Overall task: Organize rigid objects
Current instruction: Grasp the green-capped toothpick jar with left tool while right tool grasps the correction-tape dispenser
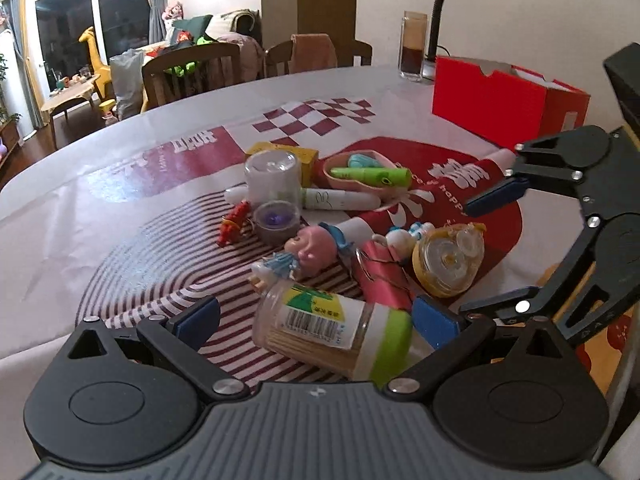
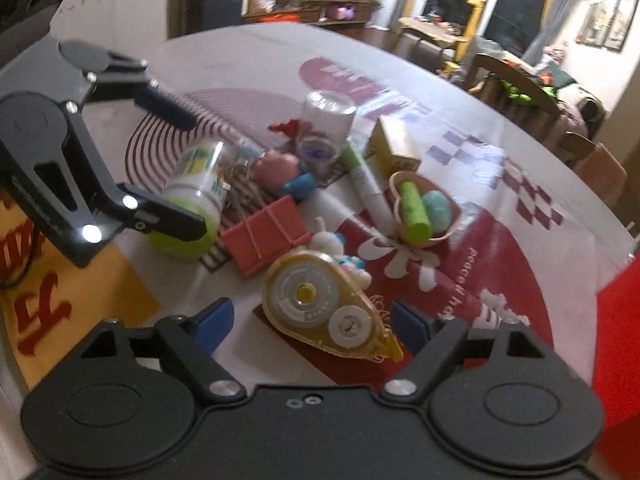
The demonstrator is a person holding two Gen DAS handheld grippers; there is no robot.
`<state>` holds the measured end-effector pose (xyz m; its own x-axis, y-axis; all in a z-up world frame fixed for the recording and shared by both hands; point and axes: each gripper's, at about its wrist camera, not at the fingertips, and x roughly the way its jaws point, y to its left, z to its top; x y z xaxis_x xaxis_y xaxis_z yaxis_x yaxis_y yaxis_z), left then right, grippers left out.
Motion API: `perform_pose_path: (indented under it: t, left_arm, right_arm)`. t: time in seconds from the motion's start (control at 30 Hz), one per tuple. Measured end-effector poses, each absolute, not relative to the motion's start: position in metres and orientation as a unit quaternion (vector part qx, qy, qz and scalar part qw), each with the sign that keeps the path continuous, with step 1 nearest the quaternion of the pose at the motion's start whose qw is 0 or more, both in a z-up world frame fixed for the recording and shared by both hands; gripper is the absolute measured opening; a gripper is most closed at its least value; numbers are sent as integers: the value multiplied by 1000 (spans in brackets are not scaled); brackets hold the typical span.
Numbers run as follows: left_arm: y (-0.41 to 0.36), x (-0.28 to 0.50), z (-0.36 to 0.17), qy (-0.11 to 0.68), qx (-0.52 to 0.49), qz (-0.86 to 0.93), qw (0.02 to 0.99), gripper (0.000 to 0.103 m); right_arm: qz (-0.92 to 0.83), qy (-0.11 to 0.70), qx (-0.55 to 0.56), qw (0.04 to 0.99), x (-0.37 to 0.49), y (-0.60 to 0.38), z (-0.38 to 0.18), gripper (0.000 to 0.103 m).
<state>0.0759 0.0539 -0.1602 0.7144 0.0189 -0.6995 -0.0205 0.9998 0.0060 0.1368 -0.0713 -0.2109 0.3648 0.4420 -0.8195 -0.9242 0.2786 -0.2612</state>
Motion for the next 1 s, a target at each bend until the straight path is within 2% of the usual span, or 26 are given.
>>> perform_pose_path:
  t: [0.07, 0.23, 0.27, 0.37, 0.47, 0.6, 0.7, 1.0]
  left_arm:
    - [52, 76, -162, 379, 1, 2, 925, 102]
    - [52, 78, -171, 392, 0, -6, 920, 102]
    - [51, 78, -171, 393, -1, -5, 920, 101]
    - [53, 78, -172, 398, -8, -8, 917, 91]
    - [53, 77, -173, 398, -12, -7, 917, 90]
    - [53, 75, -172, 400, -19, -5, 916, 90]
    - [52, 74, -171, 402, -21, 2, 915, 89]
    - [50, 57, -160, 394, -33, 24, 918, 89]
  right_arm:
    - [471, 313, -390, 726, 139, -70, -214, 78]
    - [496, 317, -392, 707, 146, -70, -215, 77]
    - [498, 321, -389, 706, 147, -71, -215, 75]
    - [502, 324, -386, 703, 149, -72, -215, 68]
    - [509, 334, -374, 699, 148, -73, -214, 55]
    - [502, 336, -372, 705, 145, -73, -214, 54]
    - [485, 354, -344, 722, 146, -77, -213, 46]
    - [438, 362, -299, 766, 135, -100, -204, 42]
